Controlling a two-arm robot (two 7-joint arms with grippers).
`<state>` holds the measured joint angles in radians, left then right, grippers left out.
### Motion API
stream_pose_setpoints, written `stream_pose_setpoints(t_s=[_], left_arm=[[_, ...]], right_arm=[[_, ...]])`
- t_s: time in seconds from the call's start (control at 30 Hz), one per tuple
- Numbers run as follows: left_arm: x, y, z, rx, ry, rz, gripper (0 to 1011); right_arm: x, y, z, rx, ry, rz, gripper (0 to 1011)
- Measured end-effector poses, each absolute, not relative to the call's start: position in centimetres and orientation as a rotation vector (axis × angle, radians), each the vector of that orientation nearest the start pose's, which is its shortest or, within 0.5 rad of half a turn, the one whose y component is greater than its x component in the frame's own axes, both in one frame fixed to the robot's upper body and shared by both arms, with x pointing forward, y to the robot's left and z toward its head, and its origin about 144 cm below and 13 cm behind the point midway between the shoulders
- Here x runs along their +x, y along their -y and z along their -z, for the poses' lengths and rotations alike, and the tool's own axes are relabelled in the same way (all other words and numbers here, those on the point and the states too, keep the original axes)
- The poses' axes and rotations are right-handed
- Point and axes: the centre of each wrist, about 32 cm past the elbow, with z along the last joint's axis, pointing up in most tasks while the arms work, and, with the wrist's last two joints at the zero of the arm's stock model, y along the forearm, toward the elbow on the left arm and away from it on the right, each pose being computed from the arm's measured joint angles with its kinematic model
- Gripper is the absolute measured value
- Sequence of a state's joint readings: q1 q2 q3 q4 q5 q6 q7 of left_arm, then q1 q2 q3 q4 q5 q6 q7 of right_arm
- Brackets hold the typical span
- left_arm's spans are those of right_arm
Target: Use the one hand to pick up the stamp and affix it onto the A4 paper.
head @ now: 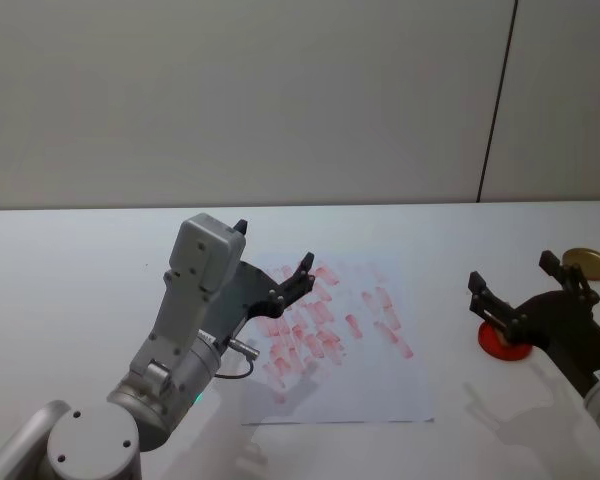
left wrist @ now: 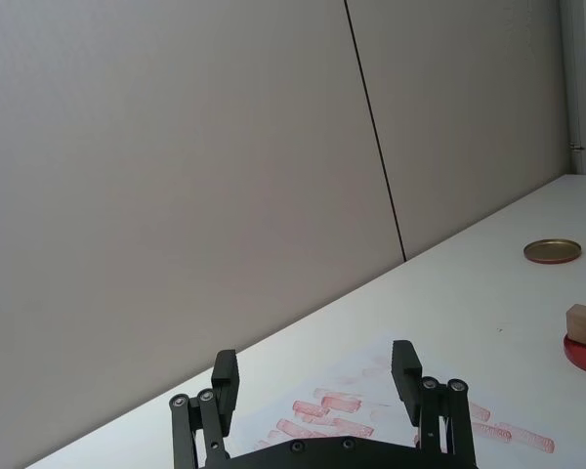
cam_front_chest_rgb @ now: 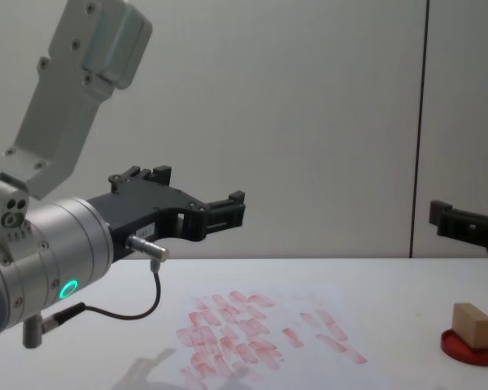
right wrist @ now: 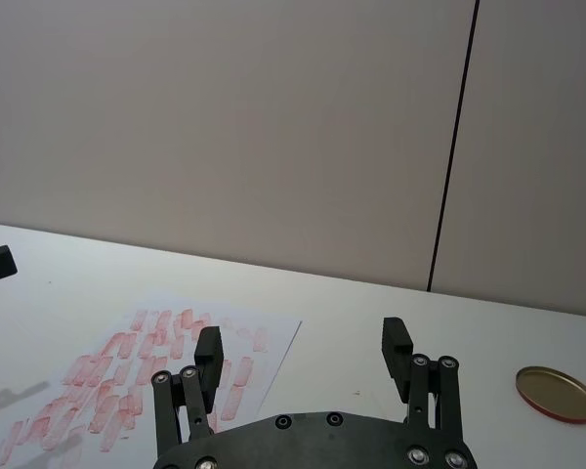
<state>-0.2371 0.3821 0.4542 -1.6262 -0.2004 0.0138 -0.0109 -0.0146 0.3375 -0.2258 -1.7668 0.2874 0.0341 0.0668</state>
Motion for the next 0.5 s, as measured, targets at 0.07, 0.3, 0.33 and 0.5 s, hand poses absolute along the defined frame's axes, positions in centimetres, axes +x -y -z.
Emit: stream_pose_setpoints(t_s=[0.07, 0.3, 0.33, 0.5], left_arm=[[49.2, -19.84, -120.44, 0.061, 0.268, -1.124, 993], [49.2, -19.84, -120.44, 0.061, 0.268, -1.124, 993], [49.2, -19.84, -120.44, 0.061, 0.268, -1.124, 993], [49.2, -19.84, -120.44, 0.061, 0.268, -1.124, 993]], right_arm=[[44.33, 23.71, -118.87, 0.026, 0.075, 1.229, 1001], [44.33, 23.71, -118.87, 0.026, 0.075, 1.229, 1001], [44.33, 23.71, -118.87, 0.026, 0.075, 1.229, 1001], [44.33, 23.71, -118.87, 0.026, 0.075, 1.23, 1001]])
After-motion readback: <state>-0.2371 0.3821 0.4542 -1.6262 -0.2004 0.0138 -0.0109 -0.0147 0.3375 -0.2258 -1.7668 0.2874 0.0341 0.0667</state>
